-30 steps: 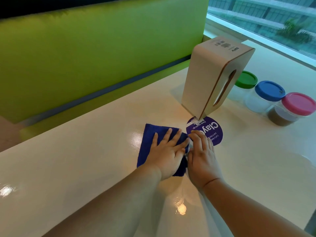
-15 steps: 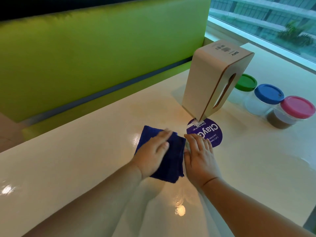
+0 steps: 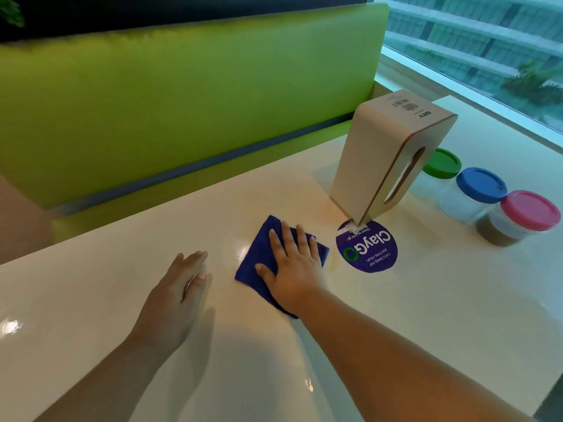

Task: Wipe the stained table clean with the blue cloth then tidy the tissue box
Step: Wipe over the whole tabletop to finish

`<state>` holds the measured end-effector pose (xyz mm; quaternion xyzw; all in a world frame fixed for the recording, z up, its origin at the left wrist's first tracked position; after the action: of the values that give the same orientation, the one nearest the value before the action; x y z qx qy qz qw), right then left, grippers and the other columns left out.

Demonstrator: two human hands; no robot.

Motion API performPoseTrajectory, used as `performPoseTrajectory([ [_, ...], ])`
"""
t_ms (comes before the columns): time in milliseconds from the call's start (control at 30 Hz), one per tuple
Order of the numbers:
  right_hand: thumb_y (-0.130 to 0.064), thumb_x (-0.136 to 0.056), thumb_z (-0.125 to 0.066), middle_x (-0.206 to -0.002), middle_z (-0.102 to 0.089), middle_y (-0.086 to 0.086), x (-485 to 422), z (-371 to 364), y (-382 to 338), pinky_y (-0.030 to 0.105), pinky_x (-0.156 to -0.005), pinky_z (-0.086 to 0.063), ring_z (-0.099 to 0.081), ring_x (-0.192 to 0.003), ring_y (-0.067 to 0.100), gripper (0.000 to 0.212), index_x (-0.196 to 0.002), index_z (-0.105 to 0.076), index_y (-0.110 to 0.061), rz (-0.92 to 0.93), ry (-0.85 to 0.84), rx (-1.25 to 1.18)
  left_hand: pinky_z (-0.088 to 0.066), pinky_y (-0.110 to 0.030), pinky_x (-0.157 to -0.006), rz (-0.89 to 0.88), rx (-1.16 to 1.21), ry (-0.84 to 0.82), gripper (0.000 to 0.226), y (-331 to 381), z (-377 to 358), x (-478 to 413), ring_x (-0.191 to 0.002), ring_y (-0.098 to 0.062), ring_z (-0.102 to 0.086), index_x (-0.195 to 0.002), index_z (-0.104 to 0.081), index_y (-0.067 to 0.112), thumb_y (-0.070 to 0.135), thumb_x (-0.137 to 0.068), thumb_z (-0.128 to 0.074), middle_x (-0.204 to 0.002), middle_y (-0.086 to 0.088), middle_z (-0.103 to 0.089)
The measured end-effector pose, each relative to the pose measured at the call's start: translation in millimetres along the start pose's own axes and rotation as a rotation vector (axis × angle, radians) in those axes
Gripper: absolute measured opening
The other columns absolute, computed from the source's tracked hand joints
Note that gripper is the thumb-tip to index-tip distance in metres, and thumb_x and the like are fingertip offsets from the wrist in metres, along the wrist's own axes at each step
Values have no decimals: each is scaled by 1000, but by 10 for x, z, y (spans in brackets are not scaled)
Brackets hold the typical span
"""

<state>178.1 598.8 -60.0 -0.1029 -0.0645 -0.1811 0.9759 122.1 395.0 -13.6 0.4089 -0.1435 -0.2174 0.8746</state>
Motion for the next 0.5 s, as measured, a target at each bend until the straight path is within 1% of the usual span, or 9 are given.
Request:
performPoseTrajectory([
  [67, -59, -95, -12, -159, 17, -3, 238, -29, 92, 49, -115, 12, 18, -145, 25, 66, -151, 6, -30, 12, 30, 23, -12, -21, -111, -6, -96, 21, 43, -126, 65, -24, -142, 1, -9, -140, -42, 26, 28, -97, -40, -149, 14, -32],
  [167, -60, -94, -6, -159, 16, -6, 407, -16, 383, 54, -111, 14, 20, -144, 28, 62, -150, 8, -37, -153, 39, 69, -13, -29, -115, 39, -257, 29, 47, -284, 126, -81, -145, -8, -3, -142, -39, 23, 32, -96, -40, -156, 8, -21],
  [200, -60, -94, -8, -159, 17, -4, 371, 3, 427, 54, -112, 12, 21, -144, 29, 62, -150, 9, -37, -193, 23, 52, -14, -33, -116, 56, -306, 24, 48, -315, 129, -98, -146, -12, -1, -143, -37, 22, 33, -96, -40, -157, 6, -17],
  [267, -57, -96, -13, -159, 15, -1, 228, 35, 402, 52, -115, 9, 19, -144, 29, 63, -151, 7, -32, -210, 21, 21, -13, -37, -117, 80, -386, -5, 52, -350, 99, -123, -147, -16, 3, -146, -30, 21, 37, -97, -38, -159, 4, -8],
  [367, -45, -100, -18, -159, 15, 3, 189, 50, 214, 45, -117, 10, 16, -145, 25, 61, -152, 3, -21, -112, 25, -5, -9, -37, -118, 117, -449, -44, 59, -369, 29, -162, -147, -19, 6, -150, -18, 20, 43, -97, -31, -160, 1, 2],
  [467, -42, -96, -9, -158, 15, 0, 469, 32, 137, 35, -113, 17, 17, -145, 19, 61, -152, 1, -20, 84, 12, -33, -5, -36, -118, 128, -493, -30, 63, -422, 48, -235, -146, -22, 6, -150, -12, 18, 46, -96, -30, -160, -1, 4],
  [500, -42, -95, -8, -158, 14, -1, 536, 33, 174, 32, -111, 18, 18, -144, 15, 61, -152, 0, -21, 112, 18, -50, -4, -36, -118, 140, -519, -43, 65, -470, 70, -252, -146, -23, 7, -151, -9, 18, 47, -96, -28, -160, -2, 6],
])
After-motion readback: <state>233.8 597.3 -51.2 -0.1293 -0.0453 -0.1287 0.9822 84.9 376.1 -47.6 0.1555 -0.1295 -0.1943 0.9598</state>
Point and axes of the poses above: each hand's wrist, its own x-axis away from the middle knuckle, its own z-axis out of the back of the hand, y = z × x, the point moved 3 cm from there along -x, towards the middle knuckle
